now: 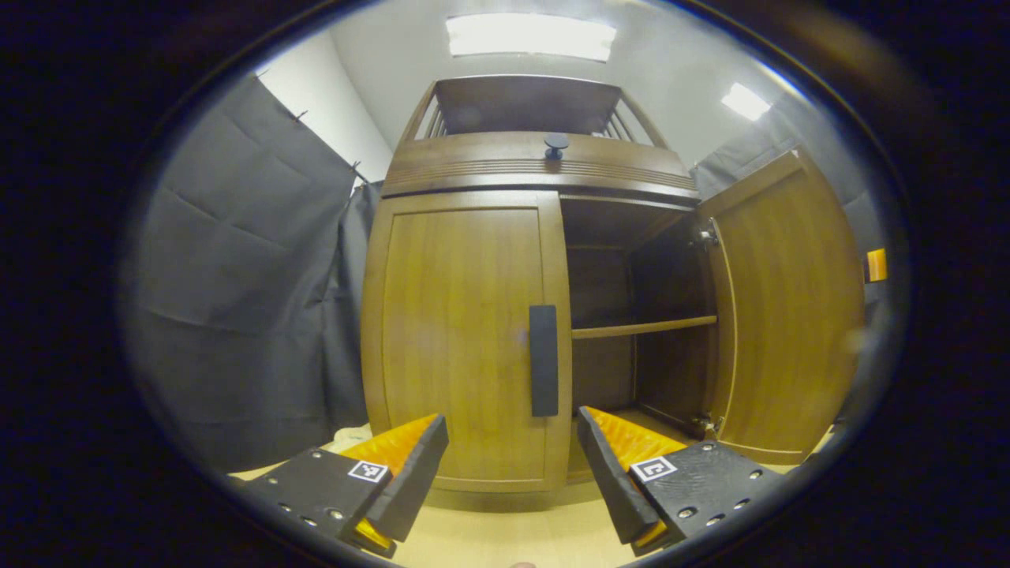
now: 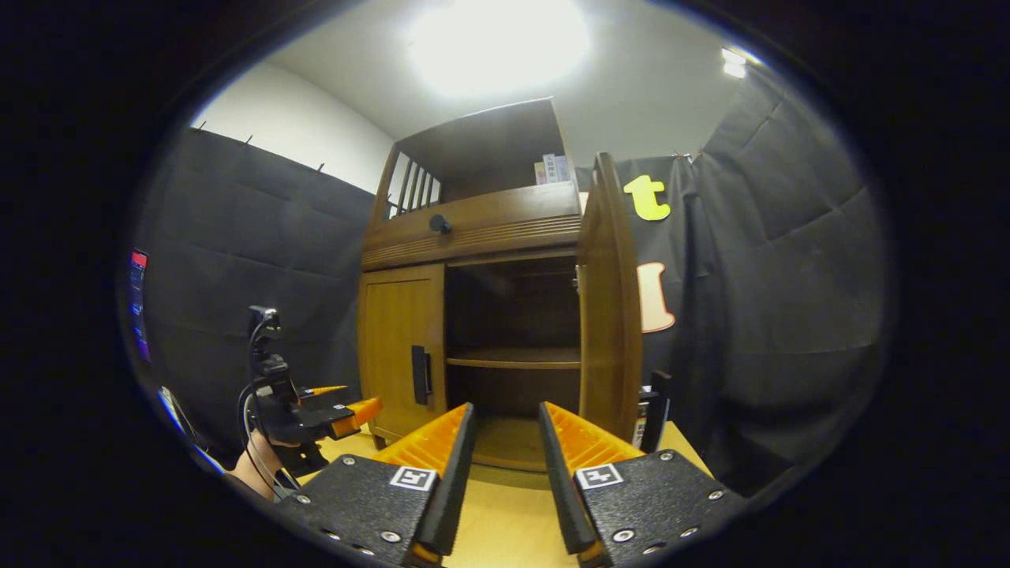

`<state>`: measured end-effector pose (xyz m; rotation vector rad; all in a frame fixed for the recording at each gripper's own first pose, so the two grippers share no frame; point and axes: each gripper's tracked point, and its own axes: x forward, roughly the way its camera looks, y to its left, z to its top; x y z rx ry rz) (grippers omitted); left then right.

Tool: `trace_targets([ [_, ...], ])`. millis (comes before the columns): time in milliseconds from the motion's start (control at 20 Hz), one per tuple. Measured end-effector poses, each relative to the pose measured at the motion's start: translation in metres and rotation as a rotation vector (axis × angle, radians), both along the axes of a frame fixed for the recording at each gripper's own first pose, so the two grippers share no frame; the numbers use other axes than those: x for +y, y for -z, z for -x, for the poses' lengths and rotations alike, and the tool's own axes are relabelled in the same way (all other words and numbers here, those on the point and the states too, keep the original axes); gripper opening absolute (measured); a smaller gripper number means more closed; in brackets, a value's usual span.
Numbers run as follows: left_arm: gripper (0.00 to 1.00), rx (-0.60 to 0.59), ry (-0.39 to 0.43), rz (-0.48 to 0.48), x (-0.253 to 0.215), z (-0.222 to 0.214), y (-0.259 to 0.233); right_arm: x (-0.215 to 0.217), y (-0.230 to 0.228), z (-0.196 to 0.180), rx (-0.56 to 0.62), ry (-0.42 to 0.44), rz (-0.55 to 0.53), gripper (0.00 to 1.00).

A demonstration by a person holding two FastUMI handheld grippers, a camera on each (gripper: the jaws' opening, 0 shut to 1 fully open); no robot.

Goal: Open the right door of the double-door shoe cabinet with the right hand, and open the left door with the left hand.

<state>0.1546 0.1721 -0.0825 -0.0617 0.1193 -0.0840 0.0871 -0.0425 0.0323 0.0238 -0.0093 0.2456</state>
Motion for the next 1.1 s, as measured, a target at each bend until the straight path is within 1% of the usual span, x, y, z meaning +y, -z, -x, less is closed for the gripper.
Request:
trace_targets([
  [50, 1.00, -0.004, 0.012, 0.012, -0.004, -0.008, -0.003, 0.004, 0.000, -0.008, 0.006, 0.005, 0.002, 0.64],
  [100, 0.95, -0.002, 0.017, 0.014, -0.003, -0.015, -0.005, 0.008, 0.002, -0.016, 0.007, 0.011, 0.012, 0.76],
  [150, 0.99, -0.003, 0.020, 0.008, -0.003, -0.023, -0.006, 0.015, 0.002, -0.022, 0.003, 0.016, 0.025, 0.87],
  [200, 0.99, -0.001, 0.021, 0.004, -0.003, -0.029, -0.006, 0.020, 0.001, -0.030, -0.002, 0.019, 0.042, 0.91],
  [300, 0.99, 0.003, 0.035, 0.016, -0.008, -0.042, -0.006, 0.029, 0.002, -0.047, -0.013, 0.032, 0.079, 0.93],
  [350, 0.95, 0.001, 0.042, 0.026, -0.010, -0.050, -0.006, 0.032, 0.001, -0.054, -0.022, 0.035, 0.091, 0.93],
  [400, 0.99, -0.005, 0.046, 0.031, -0.007, -0.057, -0.004, 0.035, 0.002, -0.060, -0.030, 0.042, 0.094, 0.93],
  [450, 0.99, -0.002, 0.044, 0.029, -0.009, -0.067, -0.001, 0.037, 0.003, -0.066, -0.035, 0.044, 0.095, 0.93],
  [500, 0.95, 0.004, 0.041, 0.024, -0.008, -0.073, 0.004, 0.041, 0.007, -0.072, -0.034, 0.043, 0.094, 0.93],
  [550, 0.99, 0.010, 0.046, 0.021, -0.012, -0.080, 0.006, 0.043, 0.010, -0.078, -0.027, 0.040, 0.091, 0.94],
  [750, 0.99, 0.013, 0.065, 0.016, -0.023, -0.098, 0.013, 0.050, 0.018, -0.081, -0.029, 0.038, 0.124, 0.94],
  [850, 0.99, 0.022, 0.064, 0.024, -0.026, -0.105, 0.019, 0.051, 0.025, -0.093, -0.027, 0.036, 0.148, 0.94],
  [900, 0.99, 0.029, 0.063, 0.033, -0.028, -0.110, 0.023, 0.049, 0.028, -0.107, -0.020, 0.035, 0.157, 0.94],
  [950, 0.99, 0.031, 0.067, 0.051, -0.028, -0.115, 0.026, 0.048, 0.031, -0.113, -0.016, 0.032, 0.167, 0.94],
  [1050, 0.82, 0.045, 0.076, 0.080, -0.034, -0.123, 0.031, 0.051, 0.038, -0.114, -0.007, 0.020, 0.181, 0.94],
  [1100, 0.96, 0.049, 0.082, 0.087, -0.038, -0.128, 0.033, 0.051, 0.042, -0.114, -0.001, 0.015, 0.183, 0.95],
])
